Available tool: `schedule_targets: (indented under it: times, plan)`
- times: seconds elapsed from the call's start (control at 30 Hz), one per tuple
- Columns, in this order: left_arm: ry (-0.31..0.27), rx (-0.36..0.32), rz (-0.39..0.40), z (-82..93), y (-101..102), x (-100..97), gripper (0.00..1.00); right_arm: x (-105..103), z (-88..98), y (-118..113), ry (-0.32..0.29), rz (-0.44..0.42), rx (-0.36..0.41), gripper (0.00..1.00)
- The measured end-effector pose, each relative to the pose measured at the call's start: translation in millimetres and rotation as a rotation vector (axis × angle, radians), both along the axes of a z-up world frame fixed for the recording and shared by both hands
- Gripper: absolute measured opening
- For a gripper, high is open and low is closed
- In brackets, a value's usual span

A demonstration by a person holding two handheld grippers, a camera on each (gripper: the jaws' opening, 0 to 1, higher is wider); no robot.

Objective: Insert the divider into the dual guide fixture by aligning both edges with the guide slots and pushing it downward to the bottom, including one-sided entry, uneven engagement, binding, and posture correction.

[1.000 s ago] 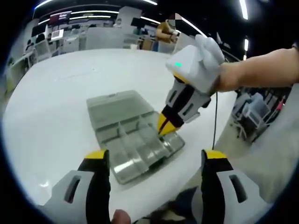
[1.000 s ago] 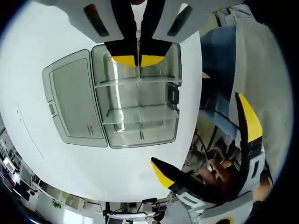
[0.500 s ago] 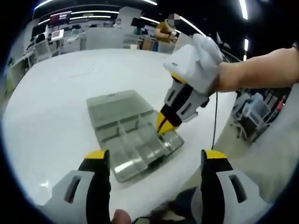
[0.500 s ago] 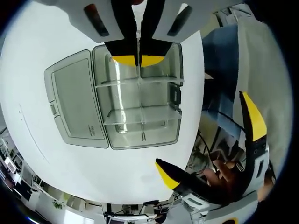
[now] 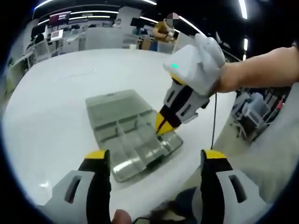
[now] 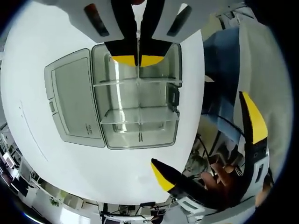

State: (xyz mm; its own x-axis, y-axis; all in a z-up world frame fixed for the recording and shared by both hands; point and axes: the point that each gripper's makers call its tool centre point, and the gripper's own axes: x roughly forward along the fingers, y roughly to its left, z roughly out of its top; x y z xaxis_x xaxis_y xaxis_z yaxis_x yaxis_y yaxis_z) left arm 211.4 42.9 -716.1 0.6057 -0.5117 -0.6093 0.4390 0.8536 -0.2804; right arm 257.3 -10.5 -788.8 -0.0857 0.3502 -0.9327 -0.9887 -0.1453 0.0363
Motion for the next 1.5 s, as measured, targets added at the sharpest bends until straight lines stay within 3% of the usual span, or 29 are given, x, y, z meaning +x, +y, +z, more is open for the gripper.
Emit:
schedule_targets:
  times: [0.7,1.5]
  plan:
    - [0.009,0.022,-0.012,0.4,3.8,-3.2,0.76,0.9,-3.5,-0.5,-0.014,0.002,-0.018,0.0]
    - [0.015,0.029,-0.008,-0.9,6.4,-7.1,0.76,0.7,-9.7,0.4,-0.049,0.069,-0.055,0.0]
